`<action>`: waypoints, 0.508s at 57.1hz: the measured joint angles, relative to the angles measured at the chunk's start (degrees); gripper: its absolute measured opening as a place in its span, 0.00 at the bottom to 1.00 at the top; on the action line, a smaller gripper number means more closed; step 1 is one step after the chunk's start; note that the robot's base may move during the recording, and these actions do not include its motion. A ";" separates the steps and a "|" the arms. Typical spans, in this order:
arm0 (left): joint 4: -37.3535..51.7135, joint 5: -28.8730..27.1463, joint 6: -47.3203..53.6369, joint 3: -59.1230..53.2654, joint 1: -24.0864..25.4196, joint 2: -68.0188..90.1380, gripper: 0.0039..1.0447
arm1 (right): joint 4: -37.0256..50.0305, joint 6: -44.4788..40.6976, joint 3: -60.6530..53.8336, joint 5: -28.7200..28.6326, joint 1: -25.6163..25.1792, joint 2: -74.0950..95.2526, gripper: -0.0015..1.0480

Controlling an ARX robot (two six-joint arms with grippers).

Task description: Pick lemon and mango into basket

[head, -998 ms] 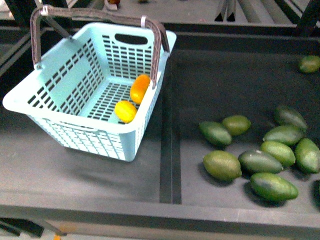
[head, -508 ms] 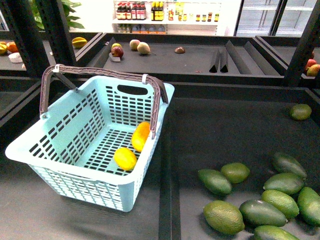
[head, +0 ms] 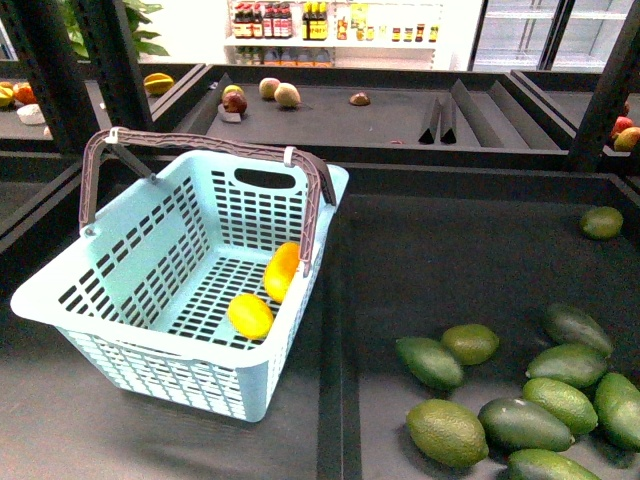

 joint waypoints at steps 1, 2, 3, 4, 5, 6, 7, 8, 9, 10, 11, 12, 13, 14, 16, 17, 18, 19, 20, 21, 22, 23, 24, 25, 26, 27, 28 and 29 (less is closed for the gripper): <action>-0.92 0.00 -0.02 -0.52 0.00 -0.83 0.03 | 0.00 0.00 0.00 0.02 0.00 0.00 0.92; -1.92 0.00 -0.02 -0.94 0.00 -1.95 0.03 | 0.00 0.00 0.00 0.02 0.00 0.02 0.92; -2.69 0.00 0.00 -1.09 0.00 -2.80 0.03 | 0.00 0.00 0.00 0.00 0.00 0.02 0.92; -3.48 -0.02 -0.02 -1.22 0.00 -3.67 0.03 | 0.00 0.00 0.00 0.00 0.00 0.02 0.92; -4.22 -0.04 -0.02 -1.29 0.00 -4.57 0.03 | 0.00 0.00 0.00 0.00 0.00 0.02 0.92; -4.96 -0.02 -0.02 -1.38 0.00 -5.51 0.03 | 0.00 0.00 0.00 0.00 0.00 0.02 0.92; -6.03 -0.02 -0.02 -1.55 0.00 -6.93 0.03 | 0.00 0.00 0.00 0.02 0.00 0.02 0.92; -6.78 -0.02 -0.02 -1.66 0.00 -7.85 0.03 | 0.00 0.00 0.00 0.02 0.00 0.02 0.92; -7.52 -0.02 -0.02 -1.75 0.00 -8.74 0.03 | 0.00 0.00 0.00 0.02 0.00 0.02 0.92; -8.28 -0.02 -0.02 -1.75 0.00 -9.55 0.03 | 0.00 0.00 0.00 0.00 0.00 0.02 0.92; -9.03 -0.04 0.00 -1.75 0.00 -10.38 0.03 | 0.00 0.00 0.00 0.00 0.00 0.02 0.92; -9.77 -0.02 -0.02 -1.75 0.00 -11.19 0.03 | 0.00 0.00 0.00 0.02 0.00 0.02 0.92; -10.51 -0.02 -0.02 -1.75 0.00 -12.02 0.03 | 0.00 0.00 0.00 0.02 0.00 0.02 0.92; -11.28 -0.02 -0.02 -1.75 0.00 -12.81 0.03 | 0.00 0.00 0.00 0.02 0.00 0.02 0.92; -12.72 -0.02 -0.02 -1.75 0.00 -14.38 0.03 | 0.00 0.00 0.00 0.00 0.00 0.02 0.92; -13.42 -0.02 -0.02 -1.75 0.00 -15.19 0.03 | 0.00 0.00 0.00 0.00 0.00 0.02 0.92; -14.12 -0.02 -0.02 -1.75 0.00 -15.98 0.03 | 0.00 0.00 0.00 0.00 0.00 0.02 0.92; -14.82 -0.02 -0.02 -1.77 0.00 -16.74 0.03 | 0.00 0.00 0.00 0.02 0.00 0.02 0.92; -15.54 -0.02 -0.02 -1.77 0.00 -17.51 0.03 | 0.00 0.00 0.00 0.00 0.00 0.02 0.92; -16.20 -0.02 -0.02 -1.77 0.00 -18.25 0.03 | 0.00 0.00 0.00 0.00 0.00 0.02 0.92; -16.81 -0.02 -0.02 -1.77 0.00 -18.97 0.03 | 0.00 0.00 0.00 0.00 0.00 0.02 0.92; -17.14 -0.02 -0.02 -1.77 0.00 -19.30 0.03 | 0.00 0.00 0.00 0.02 0.00 0.02 0.92; -17.81 -0.02 -0.02 -1.77 0.00 -20.02 0.03 | 0.00 0.00 0.00 0.02 0.00 0.02 0.92; -18.47 -0.02 0.00 -1.77 0.00 -20.70 0.03 | 0.00 0.00 0.00 0.00 0.00 0.02 0.92; -19.10 -0.02 -0.02 -1.77 0.00 -21.38 0.03 | 0.00 0.00 0.00 0.02 0.00 0.02 0.92; -19.71 -0.02 -0.02 -1.77 0.00 -22.01 0.03 | 0.00 0.00 0.00 0.00 0.00 0.02 0.92; -20.35 -0.02 -0.02 -1.77 0.00 -22.67 0.03 | 0.00 0.00 0.00 0.02 0.00 0.02 0.92; -20.94 -0.02 0.00 -1.77 0.00 -23.32 0.03 | 0.00 0.00 0.00 0.02 0.00 0.02 0.92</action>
